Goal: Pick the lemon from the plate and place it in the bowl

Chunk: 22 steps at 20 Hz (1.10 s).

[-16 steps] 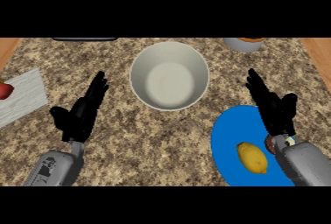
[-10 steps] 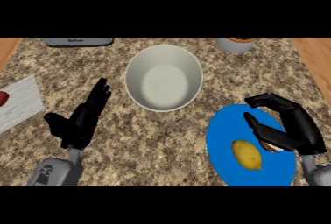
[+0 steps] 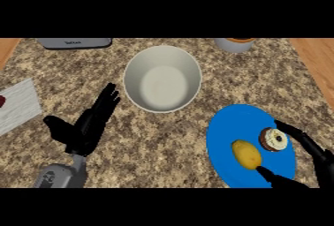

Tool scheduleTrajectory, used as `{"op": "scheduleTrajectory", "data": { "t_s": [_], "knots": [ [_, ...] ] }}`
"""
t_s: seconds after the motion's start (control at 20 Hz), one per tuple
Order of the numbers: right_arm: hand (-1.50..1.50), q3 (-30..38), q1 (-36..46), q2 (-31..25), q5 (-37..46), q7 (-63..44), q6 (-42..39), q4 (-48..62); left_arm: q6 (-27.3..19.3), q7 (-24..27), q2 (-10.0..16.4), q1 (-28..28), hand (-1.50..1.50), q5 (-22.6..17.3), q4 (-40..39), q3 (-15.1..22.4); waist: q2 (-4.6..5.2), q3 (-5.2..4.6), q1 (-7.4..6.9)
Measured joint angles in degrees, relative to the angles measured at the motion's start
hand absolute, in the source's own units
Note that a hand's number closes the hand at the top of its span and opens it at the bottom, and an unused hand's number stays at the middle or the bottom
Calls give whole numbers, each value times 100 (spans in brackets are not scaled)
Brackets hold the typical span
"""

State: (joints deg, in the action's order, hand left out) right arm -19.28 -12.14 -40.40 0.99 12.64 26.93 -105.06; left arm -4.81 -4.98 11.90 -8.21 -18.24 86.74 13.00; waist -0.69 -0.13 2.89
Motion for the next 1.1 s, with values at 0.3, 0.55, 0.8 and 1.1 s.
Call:
{"op": "scheduleTrajectory", "data": {
  "t_s": [0.3,0.55,0.8,1.1],
  "knots": [
    [-150,-110,-635,-1028,1561,-1332,250,-861,80,-101,0,115,0,-31,175,79,12,-26,-75],
    [-150,21,-897,-1772,2228,-3235,-296,-1843,111,-150,33,151,0,-24,268,80,26,-35,-129],
    [-150,-245,-540,-1974,2418,-5151,-1281,-2610,162,-132,-74,33,0,26,209,171,74,-25,-293],
    [-150,-867,545,-1377,2387,-6874,-2298,-2578,258,-57,-166,-52,0,84,91,200,101,-9,-430]
  ]
}}
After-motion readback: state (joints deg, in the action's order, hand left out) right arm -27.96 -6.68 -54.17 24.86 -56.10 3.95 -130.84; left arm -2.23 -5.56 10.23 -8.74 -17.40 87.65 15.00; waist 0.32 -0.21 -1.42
